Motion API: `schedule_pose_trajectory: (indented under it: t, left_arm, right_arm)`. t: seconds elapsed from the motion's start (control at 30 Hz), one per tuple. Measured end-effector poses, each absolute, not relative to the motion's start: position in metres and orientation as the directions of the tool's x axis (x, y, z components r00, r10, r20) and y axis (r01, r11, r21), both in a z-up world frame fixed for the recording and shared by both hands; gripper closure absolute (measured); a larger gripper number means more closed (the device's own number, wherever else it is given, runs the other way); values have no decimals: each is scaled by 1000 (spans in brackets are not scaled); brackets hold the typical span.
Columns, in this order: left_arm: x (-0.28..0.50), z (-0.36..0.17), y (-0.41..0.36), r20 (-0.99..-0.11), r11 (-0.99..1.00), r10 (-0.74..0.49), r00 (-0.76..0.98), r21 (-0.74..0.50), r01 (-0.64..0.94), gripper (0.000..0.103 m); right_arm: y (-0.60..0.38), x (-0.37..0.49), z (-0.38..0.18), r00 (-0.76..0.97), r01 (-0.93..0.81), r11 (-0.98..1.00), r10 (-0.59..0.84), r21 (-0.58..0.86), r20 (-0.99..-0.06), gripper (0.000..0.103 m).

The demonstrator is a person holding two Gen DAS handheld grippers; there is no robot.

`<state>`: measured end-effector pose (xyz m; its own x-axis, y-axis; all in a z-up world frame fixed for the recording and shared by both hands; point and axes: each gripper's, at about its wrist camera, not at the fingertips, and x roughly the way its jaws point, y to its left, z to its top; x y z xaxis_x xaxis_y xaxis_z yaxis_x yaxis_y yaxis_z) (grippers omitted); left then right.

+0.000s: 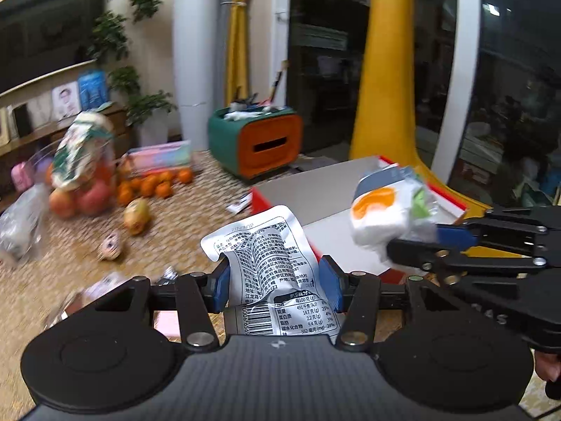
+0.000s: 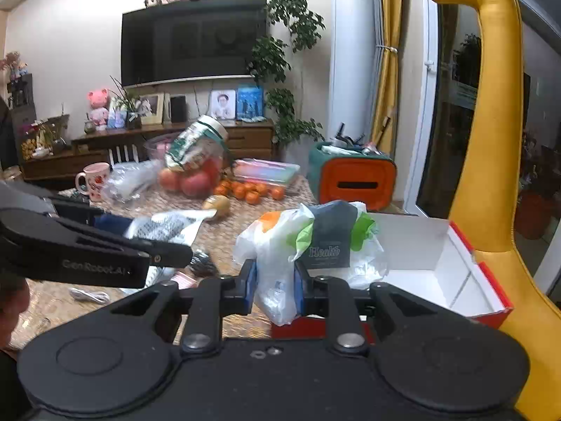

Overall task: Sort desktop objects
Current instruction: 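Carry the sachet and the white bag with both tools into the red shoebox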

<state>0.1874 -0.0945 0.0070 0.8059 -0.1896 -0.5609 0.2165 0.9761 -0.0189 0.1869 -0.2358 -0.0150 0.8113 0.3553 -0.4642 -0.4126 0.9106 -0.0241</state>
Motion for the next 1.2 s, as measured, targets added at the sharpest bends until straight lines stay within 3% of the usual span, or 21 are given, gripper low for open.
schedule_pose_trajectory:
  t: [0.37, 0.83, 1.2]
  left_arm:
    - [234, 4, -144, -601, 948, -256, 757, -5, 317, 52]
    - [301, -28, -197, -695, 911, -246, 676, 73, 407, 52]
    - [351, -63, -208, -793, 919, -213, 570, 35, 392, 52]
  right_arm:
    - [-281, 234, -30, 798, -386, 921, 310, -44, -516, 82]
    - [-311, 287, -55, 729, -430, 899, 288, -87, -621, 82]
    - [-326, 325, -74, 617, -521, 850, 314, -77, -721, 82]
